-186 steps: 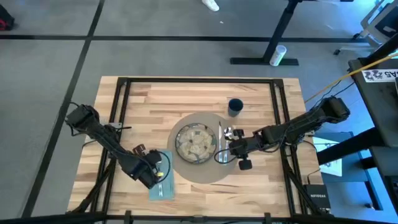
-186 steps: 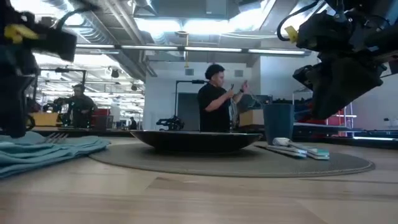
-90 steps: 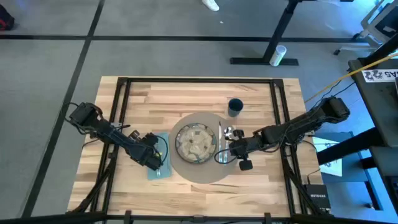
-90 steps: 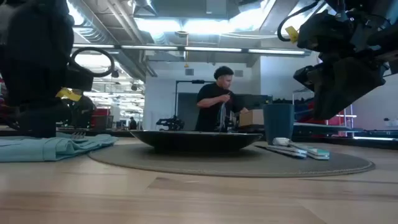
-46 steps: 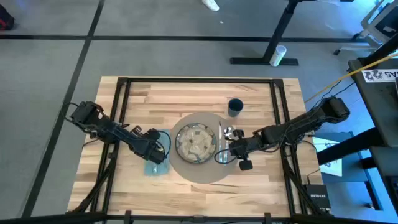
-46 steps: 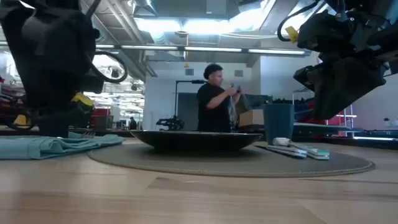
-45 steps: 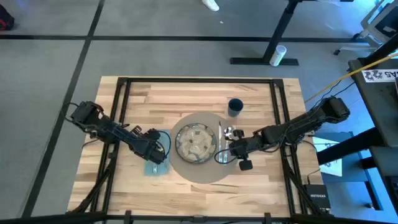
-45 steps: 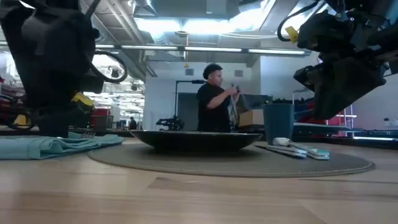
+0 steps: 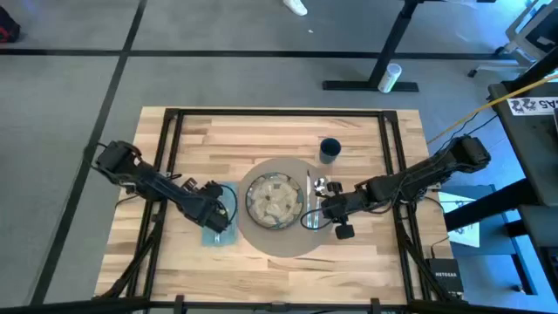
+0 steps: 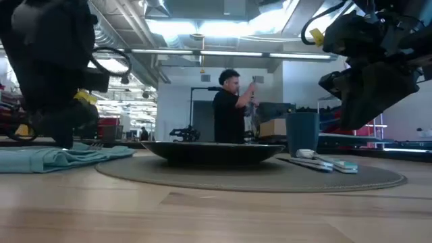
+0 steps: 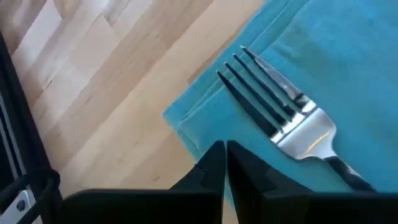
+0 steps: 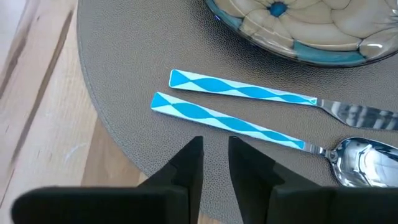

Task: Set table place
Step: Adjust the blue table napkin

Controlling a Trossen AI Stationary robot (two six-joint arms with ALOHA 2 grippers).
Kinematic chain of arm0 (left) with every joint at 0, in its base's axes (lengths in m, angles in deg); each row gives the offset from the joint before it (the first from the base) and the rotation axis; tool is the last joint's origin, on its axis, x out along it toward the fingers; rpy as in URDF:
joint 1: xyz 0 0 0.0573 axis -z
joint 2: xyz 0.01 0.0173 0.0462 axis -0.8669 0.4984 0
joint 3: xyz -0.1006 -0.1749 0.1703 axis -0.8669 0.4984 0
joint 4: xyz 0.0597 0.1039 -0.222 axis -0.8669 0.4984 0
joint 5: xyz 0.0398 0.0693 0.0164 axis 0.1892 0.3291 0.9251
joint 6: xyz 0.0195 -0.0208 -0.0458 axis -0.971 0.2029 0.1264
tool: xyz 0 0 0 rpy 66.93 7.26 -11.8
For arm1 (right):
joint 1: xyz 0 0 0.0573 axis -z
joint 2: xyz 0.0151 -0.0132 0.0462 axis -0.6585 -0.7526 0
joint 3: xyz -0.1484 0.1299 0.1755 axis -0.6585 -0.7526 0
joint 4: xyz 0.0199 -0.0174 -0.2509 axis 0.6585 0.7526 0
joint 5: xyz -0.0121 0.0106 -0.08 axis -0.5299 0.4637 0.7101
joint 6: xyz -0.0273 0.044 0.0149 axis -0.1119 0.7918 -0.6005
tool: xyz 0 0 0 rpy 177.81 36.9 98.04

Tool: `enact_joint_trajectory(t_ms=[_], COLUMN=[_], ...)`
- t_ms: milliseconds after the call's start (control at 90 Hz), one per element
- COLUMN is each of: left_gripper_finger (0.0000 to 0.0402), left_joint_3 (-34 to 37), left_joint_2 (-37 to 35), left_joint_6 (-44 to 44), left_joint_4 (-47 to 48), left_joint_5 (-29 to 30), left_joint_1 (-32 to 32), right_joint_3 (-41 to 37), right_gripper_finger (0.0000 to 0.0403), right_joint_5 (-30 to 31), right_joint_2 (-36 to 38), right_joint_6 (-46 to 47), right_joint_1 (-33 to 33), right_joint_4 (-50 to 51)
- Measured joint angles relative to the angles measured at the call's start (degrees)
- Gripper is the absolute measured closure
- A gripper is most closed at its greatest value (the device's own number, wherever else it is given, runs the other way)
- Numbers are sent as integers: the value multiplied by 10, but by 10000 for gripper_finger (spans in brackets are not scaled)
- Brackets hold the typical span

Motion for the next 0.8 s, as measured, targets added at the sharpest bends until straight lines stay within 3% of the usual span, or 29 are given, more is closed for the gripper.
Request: enact_joint_trajectory(t_ms=[289, 411, 800], left_gripper_finger=[401, 401, 402], left_joint_3=[-41, -62, -63], left_joint_2=[-63, -69, -35], left_joint_6=[-36, -29, 183], left_joint_4=[3, 3, 29], left_joint_5=[14, -28, -164], left_joint_1=[47, 96, 251], right_joint_3=[0, 0, 0], right_gripper_finger=[340, 340, 340], right_joint_5=[0, 0, -18], right_joint_2=[0, 0, 0], right_joint_6=[0, 3, 10], right_joint_1=[0, 0, 0], right_joint_4=[0, 0, 0])
